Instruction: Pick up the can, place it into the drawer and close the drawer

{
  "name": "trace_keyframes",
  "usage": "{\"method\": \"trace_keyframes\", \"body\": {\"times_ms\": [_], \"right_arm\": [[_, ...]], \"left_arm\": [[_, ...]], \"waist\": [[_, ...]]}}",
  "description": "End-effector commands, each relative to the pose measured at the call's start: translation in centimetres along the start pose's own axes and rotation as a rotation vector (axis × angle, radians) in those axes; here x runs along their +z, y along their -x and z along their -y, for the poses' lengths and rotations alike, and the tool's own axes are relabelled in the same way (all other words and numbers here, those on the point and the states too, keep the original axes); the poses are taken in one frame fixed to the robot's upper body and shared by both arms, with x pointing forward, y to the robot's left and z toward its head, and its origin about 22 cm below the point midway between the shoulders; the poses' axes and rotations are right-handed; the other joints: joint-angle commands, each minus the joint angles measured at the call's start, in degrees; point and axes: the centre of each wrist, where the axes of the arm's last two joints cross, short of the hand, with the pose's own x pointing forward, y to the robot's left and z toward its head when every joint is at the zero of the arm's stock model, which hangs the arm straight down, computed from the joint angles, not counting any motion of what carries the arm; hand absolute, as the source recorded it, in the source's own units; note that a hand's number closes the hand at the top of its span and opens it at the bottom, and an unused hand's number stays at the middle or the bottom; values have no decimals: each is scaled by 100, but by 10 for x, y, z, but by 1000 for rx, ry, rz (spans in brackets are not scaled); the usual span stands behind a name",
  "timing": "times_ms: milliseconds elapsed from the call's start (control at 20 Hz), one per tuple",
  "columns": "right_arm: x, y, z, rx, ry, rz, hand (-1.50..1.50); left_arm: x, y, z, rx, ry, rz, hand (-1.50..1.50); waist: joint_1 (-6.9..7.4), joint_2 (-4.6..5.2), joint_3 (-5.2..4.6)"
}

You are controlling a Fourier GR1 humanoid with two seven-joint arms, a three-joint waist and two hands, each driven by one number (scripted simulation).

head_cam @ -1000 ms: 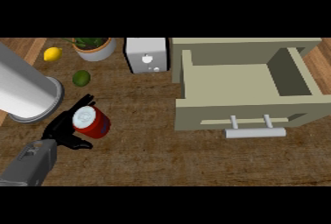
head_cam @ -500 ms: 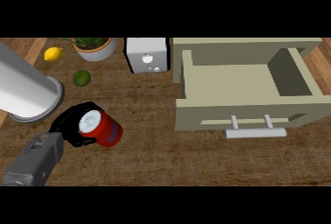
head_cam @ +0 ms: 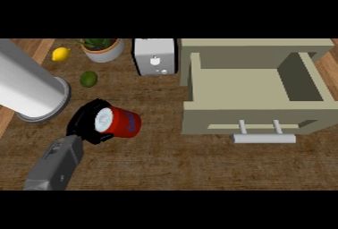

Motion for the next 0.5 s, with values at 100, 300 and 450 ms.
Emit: {"method": "trace_keyframes", "body": {"times_ms": [100,300,450], "right_arm": [[6,-2,2,6,8,-14,-150],[9,2,-2,-2,19,-9,-150],[10,-2,-3,-2,29,-5,-150]], "left_arm": [[-25,9,45,69,-226,193,150],[-42,-26,58,41,-201,220,150],[-41,-33,79,-9,-188,267,150]], "waist": [[112,-53,12],[98,-48,12],[138,-54,11]]}}
